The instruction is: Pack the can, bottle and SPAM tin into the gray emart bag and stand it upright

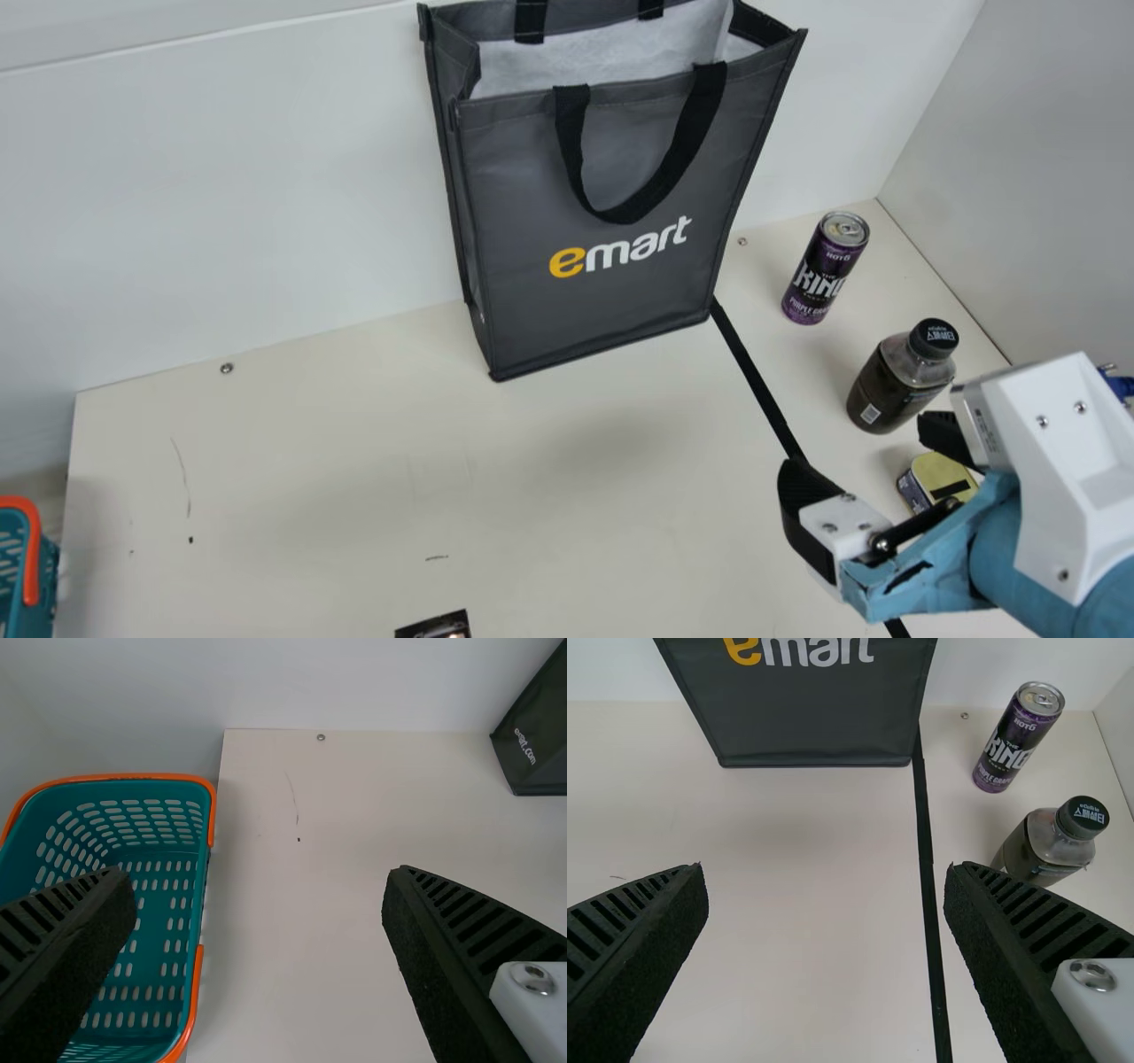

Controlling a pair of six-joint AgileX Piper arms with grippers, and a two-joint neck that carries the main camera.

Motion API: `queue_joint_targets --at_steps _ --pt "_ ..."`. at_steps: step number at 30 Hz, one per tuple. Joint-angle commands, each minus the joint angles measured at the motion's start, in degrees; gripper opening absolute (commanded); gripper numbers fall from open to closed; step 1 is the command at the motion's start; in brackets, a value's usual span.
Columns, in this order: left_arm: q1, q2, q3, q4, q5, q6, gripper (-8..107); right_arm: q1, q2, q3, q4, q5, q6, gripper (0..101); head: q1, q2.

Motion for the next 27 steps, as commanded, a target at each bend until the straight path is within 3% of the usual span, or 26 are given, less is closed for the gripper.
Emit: queue_joint_targets --at_steps 1,15,27 --pt "0.0 0.0 0.0 0.0 0.0 0.0 90 0.0 0.0 0.0 0.0 0.0 0.0 95 -1.3 -0.14" --pt "0.0 0.0 0.0 0.0 0.0 0.0 90 -0.14 1.48 -1.21 -0.77 -1.08 -0.51 95 -1.3 -0.14" --pt "0.0 0.0 0.0 0.0 0.0 0.0 90 -0.47 6.18 -6.85 -0.9 -1.91 -3.39 95 -1.3 -0.14"
